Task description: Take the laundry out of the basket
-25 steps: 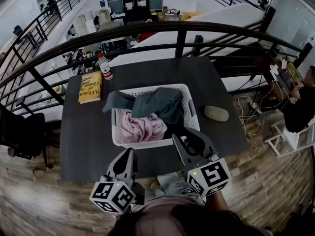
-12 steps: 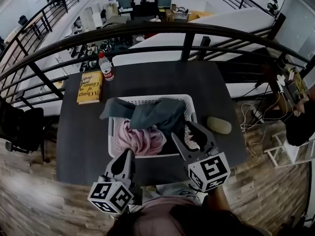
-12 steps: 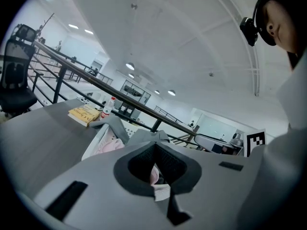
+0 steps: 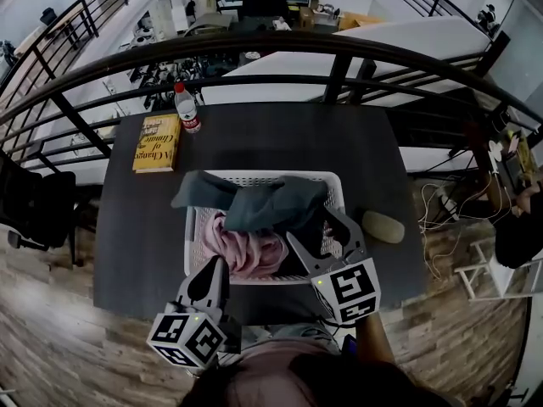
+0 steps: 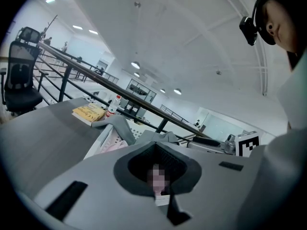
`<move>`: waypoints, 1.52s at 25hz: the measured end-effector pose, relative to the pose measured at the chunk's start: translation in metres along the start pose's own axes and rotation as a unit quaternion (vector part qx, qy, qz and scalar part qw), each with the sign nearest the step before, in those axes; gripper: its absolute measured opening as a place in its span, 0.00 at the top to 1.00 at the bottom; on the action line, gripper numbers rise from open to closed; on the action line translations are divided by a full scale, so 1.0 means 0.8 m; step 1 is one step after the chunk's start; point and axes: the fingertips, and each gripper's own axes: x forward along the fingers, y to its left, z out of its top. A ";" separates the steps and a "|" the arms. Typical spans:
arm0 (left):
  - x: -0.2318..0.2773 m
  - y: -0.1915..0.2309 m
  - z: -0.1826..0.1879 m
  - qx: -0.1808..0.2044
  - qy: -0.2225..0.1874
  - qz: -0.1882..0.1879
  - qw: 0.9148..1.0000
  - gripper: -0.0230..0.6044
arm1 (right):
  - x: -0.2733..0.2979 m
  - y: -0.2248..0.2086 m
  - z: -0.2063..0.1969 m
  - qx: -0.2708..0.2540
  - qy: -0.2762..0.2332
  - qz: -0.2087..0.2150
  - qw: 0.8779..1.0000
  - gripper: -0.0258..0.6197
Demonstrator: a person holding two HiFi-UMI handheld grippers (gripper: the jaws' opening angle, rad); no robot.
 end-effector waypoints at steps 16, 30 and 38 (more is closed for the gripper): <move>0.025 0.036 0.006 -0.019 0.008 0.034 0.999 0.97 | 0.081 -0.009 -0.048 -0.091 0.110 0.020 0.990 0.45; 0.023 0.061 0.004 -0.042 0.012 0.060 0.997 0.97 | 0.140 -0.008 -0.091 -0.095 0.195 0.047 0.975 0.40; 0.020 0.067 0.005 -0.047 0.014 0.066 0.997 0.97 | 0.170 -0.005 -0.131 -0.079 0.261 0.058 0.960 0.40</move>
